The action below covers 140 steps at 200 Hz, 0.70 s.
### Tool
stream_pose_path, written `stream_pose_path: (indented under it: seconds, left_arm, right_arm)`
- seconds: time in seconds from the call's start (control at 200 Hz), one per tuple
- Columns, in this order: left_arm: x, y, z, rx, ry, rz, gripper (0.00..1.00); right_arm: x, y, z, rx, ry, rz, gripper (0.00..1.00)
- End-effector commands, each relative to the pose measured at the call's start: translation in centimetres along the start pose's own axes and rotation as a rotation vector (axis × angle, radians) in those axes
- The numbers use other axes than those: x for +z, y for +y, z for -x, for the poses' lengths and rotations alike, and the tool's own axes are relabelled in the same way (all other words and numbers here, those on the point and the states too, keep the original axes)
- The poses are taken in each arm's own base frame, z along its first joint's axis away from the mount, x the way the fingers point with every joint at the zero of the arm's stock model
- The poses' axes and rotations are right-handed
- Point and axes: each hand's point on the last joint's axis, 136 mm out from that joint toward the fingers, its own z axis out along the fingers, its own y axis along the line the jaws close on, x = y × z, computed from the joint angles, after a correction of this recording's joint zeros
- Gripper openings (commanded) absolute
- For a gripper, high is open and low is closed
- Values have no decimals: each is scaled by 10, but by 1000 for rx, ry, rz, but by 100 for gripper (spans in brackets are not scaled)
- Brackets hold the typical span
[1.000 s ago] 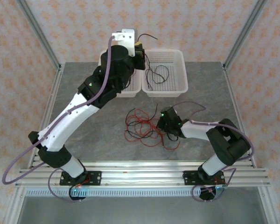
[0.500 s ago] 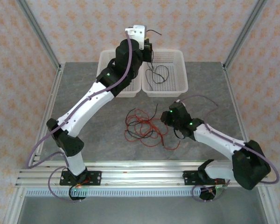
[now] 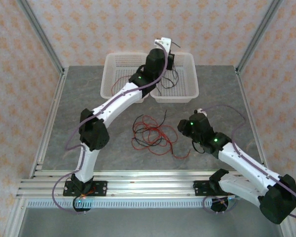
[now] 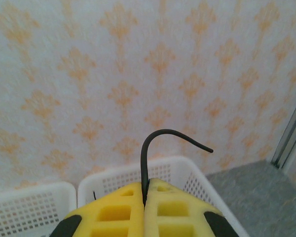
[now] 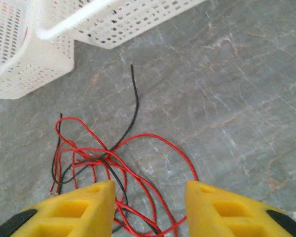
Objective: Untangle the cables
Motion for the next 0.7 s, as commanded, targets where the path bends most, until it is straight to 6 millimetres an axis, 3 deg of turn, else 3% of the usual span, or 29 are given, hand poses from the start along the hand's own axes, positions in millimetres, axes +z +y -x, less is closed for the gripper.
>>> stream_pose_path:
  seconds: [0.0,0.33,0.561,0.626,0.696]
  left_arm:
    - [12,0,5,-9,-47,12,0]
    - [53,-12,-112,68,154,16,0]
    - [71,-19,-171,119,264,7,0]
    - [74,-20,-181,126,283,4,5]
    - [76,-22,-190,133,299,-2,17]
  right_arm:
    - [-3,-21,-10,23,5,-61,41]
    - [-4,-29,-22,39,26,-53,41]
    - [-4,-27,-20,40,26,-49,41]
    - [-4,-27,-20,39,27,-52,41]
    - [-4,-27,-20,36,28,-57,41]
